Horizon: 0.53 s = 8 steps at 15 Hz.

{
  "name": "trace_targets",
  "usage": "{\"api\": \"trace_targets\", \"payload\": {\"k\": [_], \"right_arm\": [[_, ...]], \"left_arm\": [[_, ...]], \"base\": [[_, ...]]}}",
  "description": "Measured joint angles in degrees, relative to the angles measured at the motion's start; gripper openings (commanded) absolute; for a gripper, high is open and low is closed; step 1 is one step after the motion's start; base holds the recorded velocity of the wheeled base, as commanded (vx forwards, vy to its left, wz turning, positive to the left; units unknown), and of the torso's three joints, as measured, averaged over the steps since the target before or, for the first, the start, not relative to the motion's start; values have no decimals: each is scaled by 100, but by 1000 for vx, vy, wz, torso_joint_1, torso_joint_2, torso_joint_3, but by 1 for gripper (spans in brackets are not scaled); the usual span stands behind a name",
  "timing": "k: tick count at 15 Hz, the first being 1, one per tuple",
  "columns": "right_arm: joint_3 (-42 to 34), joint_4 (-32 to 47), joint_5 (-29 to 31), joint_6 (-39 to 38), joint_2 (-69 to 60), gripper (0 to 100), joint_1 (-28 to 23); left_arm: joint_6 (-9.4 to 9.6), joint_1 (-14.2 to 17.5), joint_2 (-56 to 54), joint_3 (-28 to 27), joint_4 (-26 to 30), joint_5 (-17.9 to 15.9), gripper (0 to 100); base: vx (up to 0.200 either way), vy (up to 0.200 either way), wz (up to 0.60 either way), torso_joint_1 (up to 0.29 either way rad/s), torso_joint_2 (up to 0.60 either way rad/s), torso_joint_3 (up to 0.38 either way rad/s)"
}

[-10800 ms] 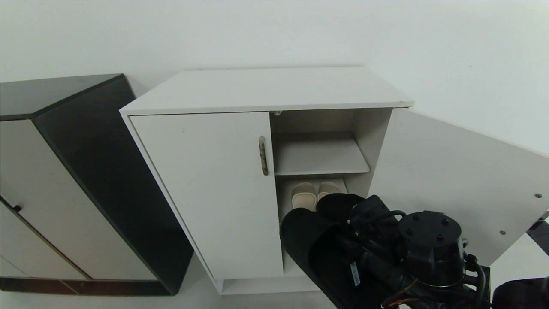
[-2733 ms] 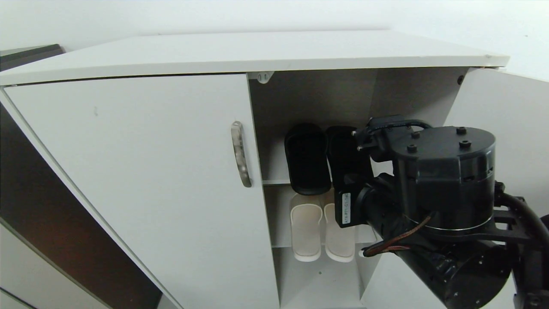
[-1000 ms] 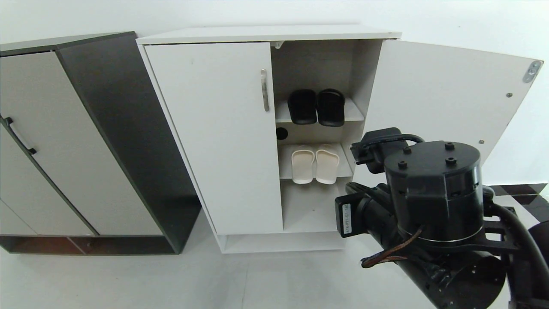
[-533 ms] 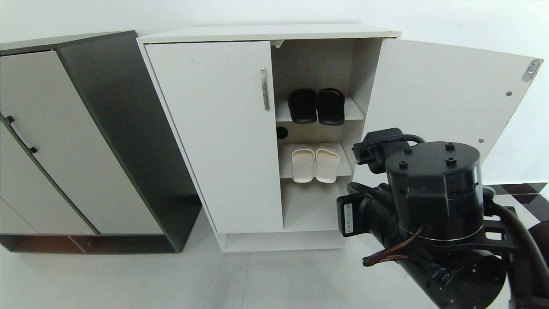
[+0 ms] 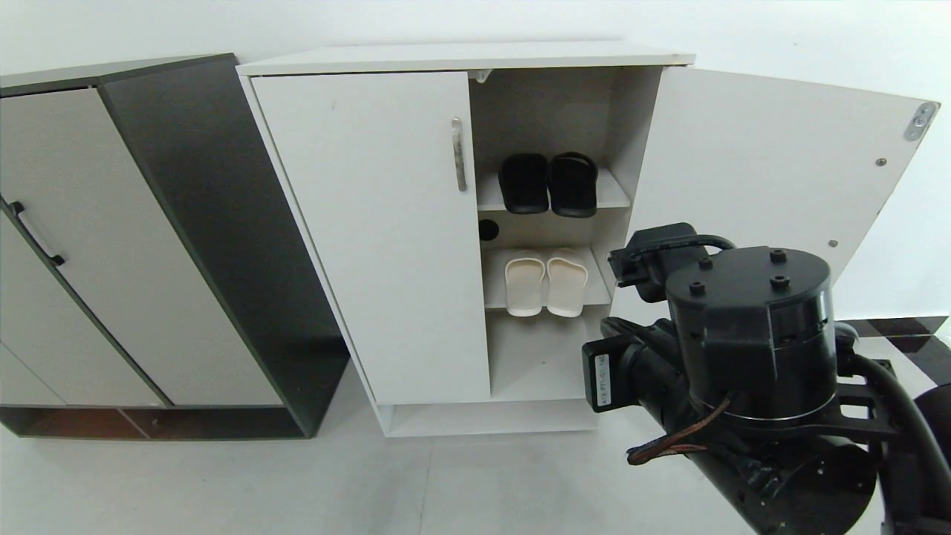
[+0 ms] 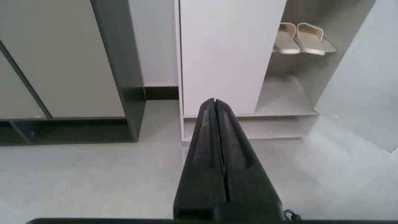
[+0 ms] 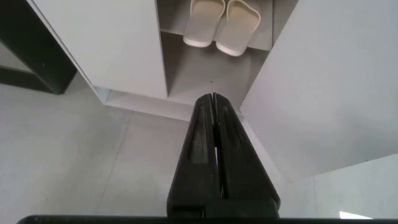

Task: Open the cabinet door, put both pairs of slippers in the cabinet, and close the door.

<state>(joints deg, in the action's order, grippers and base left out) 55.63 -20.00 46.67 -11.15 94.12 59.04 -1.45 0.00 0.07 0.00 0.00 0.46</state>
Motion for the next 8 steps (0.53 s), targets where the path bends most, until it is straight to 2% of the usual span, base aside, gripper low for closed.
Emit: {"api": "trace_targets", "payload": {"k": [3,6,8], "right_arm": [[-39,4,-2,0,9,0,0],[-52,2,-2,0,11,0,9],[-56,-2,5,0,22,0,-15]], "left_arm": [[-2,0,0,0,5,2,0],[-2,-7,0,2,16,0,0],[0,-2,-2,-2,-2,2,0]], "base": [[0,0,0,2,-48,-56],[0,0,0,12,-214,-320],[0,0,0,58,-530,-368]]}}
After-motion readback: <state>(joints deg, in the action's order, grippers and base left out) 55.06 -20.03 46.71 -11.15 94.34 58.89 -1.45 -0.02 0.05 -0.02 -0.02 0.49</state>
